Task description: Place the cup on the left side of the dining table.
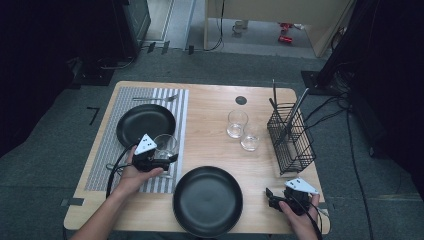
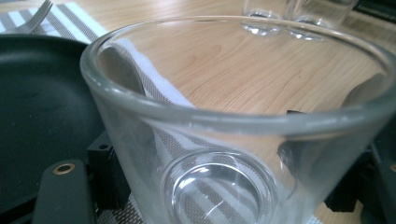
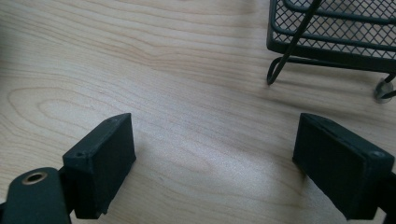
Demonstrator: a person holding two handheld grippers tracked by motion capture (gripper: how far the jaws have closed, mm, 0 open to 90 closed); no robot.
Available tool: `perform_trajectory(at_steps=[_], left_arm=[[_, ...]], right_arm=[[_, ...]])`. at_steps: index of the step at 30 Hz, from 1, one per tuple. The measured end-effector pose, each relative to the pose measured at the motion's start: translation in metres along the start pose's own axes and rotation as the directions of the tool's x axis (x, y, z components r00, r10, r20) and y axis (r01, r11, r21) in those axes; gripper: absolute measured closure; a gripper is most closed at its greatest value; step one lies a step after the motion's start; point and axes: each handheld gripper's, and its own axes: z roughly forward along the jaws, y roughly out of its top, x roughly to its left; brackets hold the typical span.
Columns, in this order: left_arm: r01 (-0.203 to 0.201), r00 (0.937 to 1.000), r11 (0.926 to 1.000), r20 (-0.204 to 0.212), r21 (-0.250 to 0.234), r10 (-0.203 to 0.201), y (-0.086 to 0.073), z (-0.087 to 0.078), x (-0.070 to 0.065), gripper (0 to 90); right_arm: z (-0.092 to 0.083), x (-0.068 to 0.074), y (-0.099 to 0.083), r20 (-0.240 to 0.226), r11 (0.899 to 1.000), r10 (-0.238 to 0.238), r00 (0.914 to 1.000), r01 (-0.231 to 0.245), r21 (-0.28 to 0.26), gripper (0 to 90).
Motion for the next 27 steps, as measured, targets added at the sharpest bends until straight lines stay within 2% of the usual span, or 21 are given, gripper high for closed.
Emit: perform_trajectory(at_steps=[2,10,11,14,15,21,24,27], left_arm=[[0.009,1.0000,0.9999,-0.002,0.005,-0.009,-0.0015,0.0013,0.0005,21.9],[-0.002,0.9999,0.9991,-0.012,0.042,0.002,-0.0046,0.0057,-0.0009,21.8],[0.010,0.9998,0.9984,-0.020,0.056,-0.009,-0.0057,0.0072,-0.0008,21.8],[0.011,0.9996,0.9981,-0.025,0.060,-0.010,-0.0055,0.0071,-0.0010,21.8],[0.006,0.9992,0.9978,-0.040,0.066,-0.004,-0.0052,0.0073,-0.0019,21.8],[-0.016,0.9983,0.9959,-0.054,0.089,0.021,-0.0064,0.0052,-0.0049,21.4],[-0.017,0.9984,0.9955,-0.052,0.094,0.022,-0.0080,0.0027,-0.0061,20.7],[-0.025,0.9967,0.9963,-0.075,0.083,0.031,-0.0071,-0.0007,-0.0090,20.2]], right_arm=[[0.0000,-0.0001,0.0000,0.000,1.000,0.001,1.0000,-0.001,0.000,12.1],[-0.0001,-0.0002,0.0000,-0.002,1.000,0.003,1.0000,-0.003,0.000,12.1],[-0.0001,-0.0002,0.0000,-0.002,1.000,0.003,1.0000,-0.003,0.000,12.1],[-0.0001,-0.0002,0.0000,-0.002,1.000,0.003,1.0000,-0.003,0.000,12.1],[-0.0001,-0.0002,0.0000,-0.002,1.000,0.002,1.0000,-0.002,0.000,12.1],[-0.0001,-0.0001,0.0000,-0.001,1.000,0.002,1.0000,-0.002,0.000,12.1],[-0.0001,-0.0002,0.0000,-0.001,1.000,0.002,1.0000,-0.002,0.000,12.1],[-0.0001,-0.0002,0.0000,-0.002,1.000,0.003,1.0000,-0.003,0.000,12.1]])
